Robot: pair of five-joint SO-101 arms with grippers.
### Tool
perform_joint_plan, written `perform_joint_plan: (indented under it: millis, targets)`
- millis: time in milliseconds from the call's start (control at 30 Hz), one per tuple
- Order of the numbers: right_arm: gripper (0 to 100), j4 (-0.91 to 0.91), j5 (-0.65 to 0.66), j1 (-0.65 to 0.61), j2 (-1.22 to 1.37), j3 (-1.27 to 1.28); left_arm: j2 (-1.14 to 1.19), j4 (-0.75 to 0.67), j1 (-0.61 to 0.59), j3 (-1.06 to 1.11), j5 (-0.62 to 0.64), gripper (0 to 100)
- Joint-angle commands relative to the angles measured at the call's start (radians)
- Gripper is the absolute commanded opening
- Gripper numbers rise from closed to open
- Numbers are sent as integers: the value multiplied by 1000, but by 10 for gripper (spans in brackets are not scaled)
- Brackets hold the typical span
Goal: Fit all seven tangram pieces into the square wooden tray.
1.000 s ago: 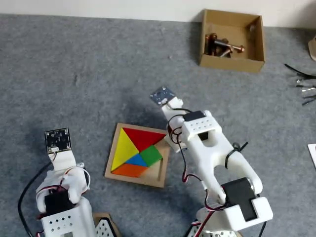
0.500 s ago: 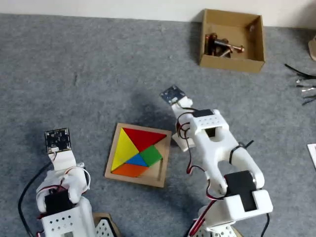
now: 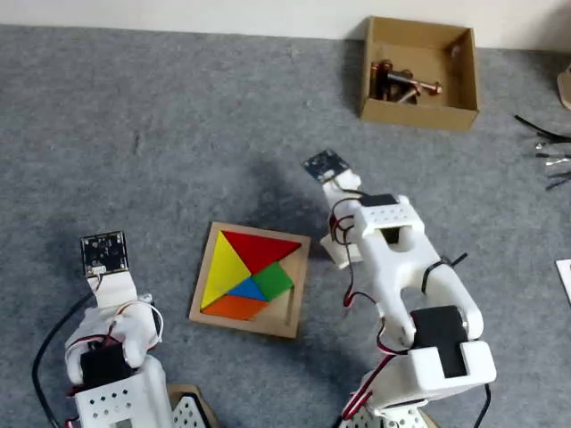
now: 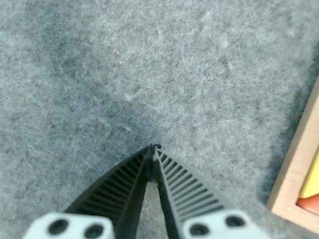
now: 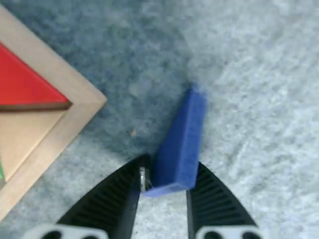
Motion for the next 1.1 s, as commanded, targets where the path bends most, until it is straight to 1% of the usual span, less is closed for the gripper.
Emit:
perform_joint_plan:
  millis: [0, 233, 333, 467, 633, 700, 833, 1067]
  targets:
    - [98, -1, -41, 41, -2, -28, -5, 3, -13, 19, 11, 5]
    - [99, -1, -44, 38, -8, -28, -5, 3, -13, 19, 11, 5]
    - [102, 10, -44, 38, -59, -28, -5, 3, -13, 19, 11, 5]
    - [170, 48, -46, 36, -145, -27, -5, 3, -13, 19, 11, 5]
    - [176, 44, -44, 36, -143, -27, -5, 3, -13, 19, 11, 5]
    - [164, 42, -41, 36, -120, -27, -5, 3, -13, 19, 11, 5]
    - [94, 25, -38, 35, -96, -28, -5, 3, -13, 19, 11, 5]
    - [84, 21, -40, 22, -94, -28, -5, 3, -13, 19, 11, 5]
